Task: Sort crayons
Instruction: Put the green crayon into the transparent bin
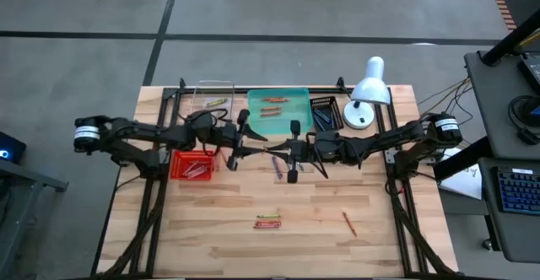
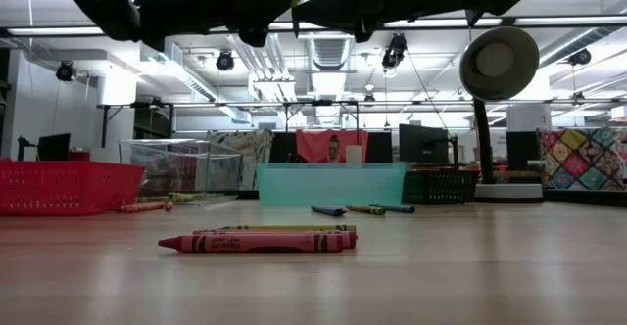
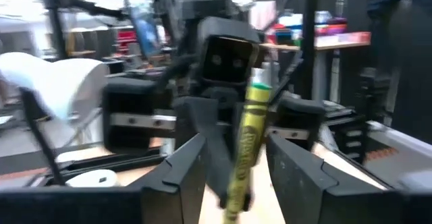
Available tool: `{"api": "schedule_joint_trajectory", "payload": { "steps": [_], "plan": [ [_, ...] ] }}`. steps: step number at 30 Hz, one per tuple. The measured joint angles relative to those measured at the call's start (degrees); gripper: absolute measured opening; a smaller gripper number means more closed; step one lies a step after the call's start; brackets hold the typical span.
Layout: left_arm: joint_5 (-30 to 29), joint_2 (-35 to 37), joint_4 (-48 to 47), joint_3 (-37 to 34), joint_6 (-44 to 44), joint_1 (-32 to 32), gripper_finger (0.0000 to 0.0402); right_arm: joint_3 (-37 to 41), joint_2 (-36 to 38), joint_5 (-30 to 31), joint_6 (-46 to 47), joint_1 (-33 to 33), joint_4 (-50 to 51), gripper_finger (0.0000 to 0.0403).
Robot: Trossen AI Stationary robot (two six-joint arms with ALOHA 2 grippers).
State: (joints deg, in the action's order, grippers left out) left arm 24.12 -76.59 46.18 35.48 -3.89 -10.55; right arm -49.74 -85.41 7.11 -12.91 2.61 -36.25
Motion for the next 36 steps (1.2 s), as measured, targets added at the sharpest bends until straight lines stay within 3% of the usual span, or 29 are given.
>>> {"api": "schedule_joint_trajectory", "payload": {
  "steps": [4, 10, 19, 28, 32, 36],
  "plan": [
    [3.8, -1.5, 0.1, 1.0, -1.1, 0.0, 0.0136, 0.0, 0.0, 0.4, 0.0, 0.0, 0.0, 0.0009],
    [3.6, -1.6, 0.2, 0.8, -1.6, 0.0, 0.0114, 0.0, 0.0, 0.4, 0.0, 0.0, 0.2, 0.0009],
    [3.0, -1.5, -0.4, 1.1, -1.6, 0.0, 0.0012, 0.0, 0.0, 0.3, 0.9, 0.0, 0.4, 0.0010],
    [3.0, -0.9, -2.0, 1.2, -1.4, -0.1, 0.0003, 0.0, 0.4, 1.2, 1.8, 0.0, 1.1, 0.0063],
    [1.6, 1.4, -6.8, 1.5, -1.8, -0.7, 0.0003, -1.4, 1.5, 4.7, 2.9, 0.0, 5.3, 0.0079],
    [-3.7, 5.7, -23.9, 4.8, -6.2, -2.3, 0.0002, -4.4, 2.9, 9.3, 5.7, -0.2, 14.0, 0.0078]
  ]
}}
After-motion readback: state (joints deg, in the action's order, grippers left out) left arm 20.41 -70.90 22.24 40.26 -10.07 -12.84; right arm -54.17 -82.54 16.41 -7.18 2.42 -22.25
